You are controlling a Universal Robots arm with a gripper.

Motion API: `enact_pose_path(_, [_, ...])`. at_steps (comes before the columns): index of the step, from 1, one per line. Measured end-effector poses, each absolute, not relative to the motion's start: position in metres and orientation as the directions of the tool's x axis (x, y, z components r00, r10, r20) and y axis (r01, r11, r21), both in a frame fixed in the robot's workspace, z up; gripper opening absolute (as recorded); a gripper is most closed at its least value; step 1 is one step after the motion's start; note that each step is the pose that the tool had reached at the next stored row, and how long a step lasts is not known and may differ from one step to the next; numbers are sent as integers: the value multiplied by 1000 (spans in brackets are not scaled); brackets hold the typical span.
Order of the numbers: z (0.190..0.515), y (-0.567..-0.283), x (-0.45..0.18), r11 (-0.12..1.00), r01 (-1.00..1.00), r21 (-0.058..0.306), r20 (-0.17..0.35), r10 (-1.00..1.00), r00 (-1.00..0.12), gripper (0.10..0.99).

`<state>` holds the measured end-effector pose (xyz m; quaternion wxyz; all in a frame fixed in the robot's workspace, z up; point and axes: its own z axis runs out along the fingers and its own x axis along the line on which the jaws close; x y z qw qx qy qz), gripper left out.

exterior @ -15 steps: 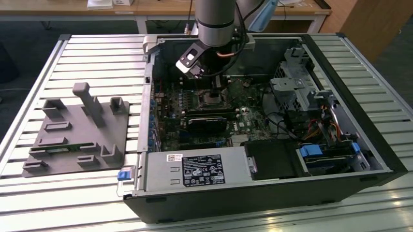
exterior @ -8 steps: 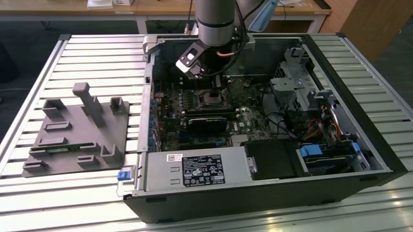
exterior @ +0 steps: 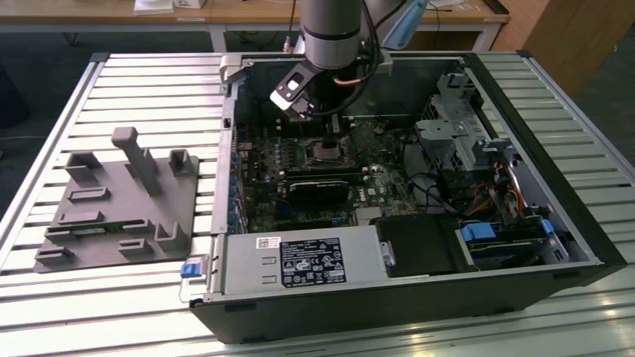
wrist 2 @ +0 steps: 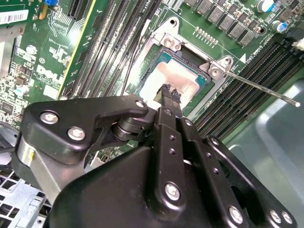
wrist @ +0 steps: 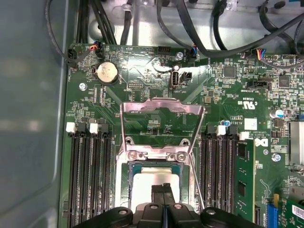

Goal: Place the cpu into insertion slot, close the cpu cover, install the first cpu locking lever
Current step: 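Close the cpu cover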

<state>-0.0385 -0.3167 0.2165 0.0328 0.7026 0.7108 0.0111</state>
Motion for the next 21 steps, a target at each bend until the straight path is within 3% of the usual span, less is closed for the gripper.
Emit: enact_pose_path(21, [236,-317,-39,13,998,61,-31,999,-11,106])
